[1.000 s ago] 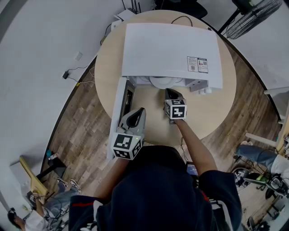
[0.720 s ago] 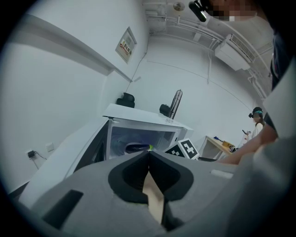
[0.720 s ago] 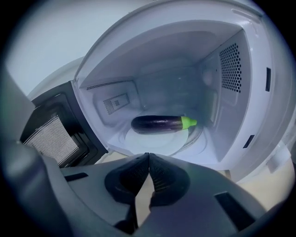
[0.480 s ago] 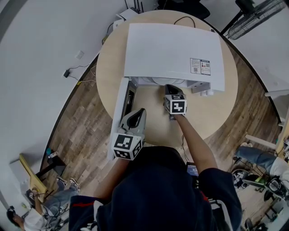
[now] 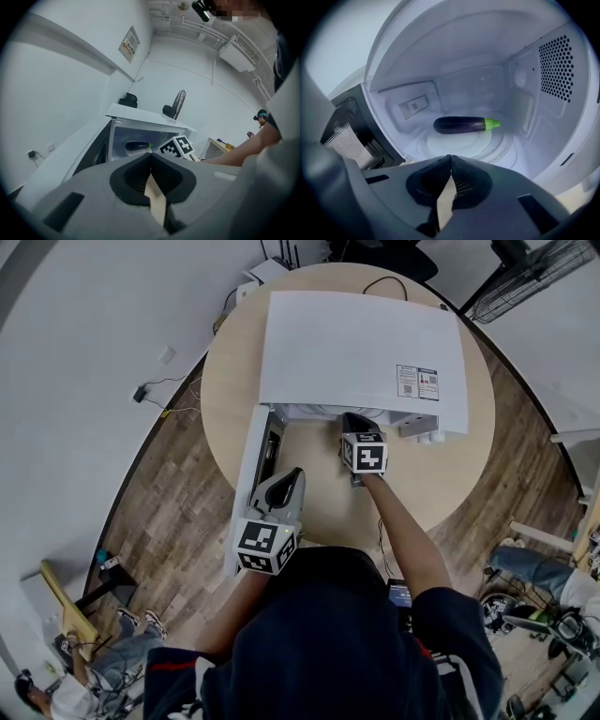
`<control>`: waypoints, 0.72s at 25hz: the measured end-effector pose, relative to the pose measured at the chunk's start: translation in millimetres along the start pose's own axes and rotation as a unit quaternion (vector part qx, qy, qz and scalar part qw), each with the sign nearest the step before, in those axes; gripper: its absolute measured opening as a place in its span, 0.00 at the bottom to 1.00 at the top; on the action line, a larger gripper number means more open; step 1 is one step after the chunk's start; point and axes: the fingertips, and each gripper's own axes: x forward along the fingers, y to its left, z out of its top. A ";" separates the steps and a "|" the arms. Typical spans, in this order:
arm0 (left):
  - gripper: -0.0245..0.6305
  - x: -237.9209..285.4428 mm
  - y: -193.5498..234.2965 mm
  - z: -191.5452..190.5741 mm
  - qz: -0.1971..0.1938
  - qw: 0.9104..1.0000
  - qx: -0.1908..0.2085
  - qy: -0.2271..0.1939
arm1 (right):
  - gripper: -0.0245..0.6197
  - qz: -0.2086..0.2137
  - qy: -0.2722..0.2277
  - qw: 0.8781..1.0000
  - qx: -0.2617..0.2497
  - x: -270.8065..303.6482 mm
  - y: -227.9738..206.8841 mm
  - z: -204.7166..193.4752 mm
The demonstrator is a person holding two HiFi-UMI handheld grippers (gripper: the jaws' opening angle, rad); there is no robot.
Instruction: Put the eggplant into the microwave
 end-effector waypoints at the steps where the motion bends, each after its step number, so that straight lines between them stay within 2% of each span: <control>1: 0.06 0.1 0.0 0.0 0.000 1.000 0.000 0.000 | 0.06 0.000 0.001 1.000 0.000 -0.2 0.1 -1.0; 10: 0.06 -1.8 -4.8 6.9 -0.012 1.000 0.004 -0.007 | 0.06 0.009 -0.007 1.000 0.001 -20.2 5.7 -2.6; 18: 0.06 -8.0 -17.1 21.9 -0.030 0.999 0.012 -0.026 | 0.06 0.021 -0.052 0.998 -0.018 -63.7 19.8 14.5</control>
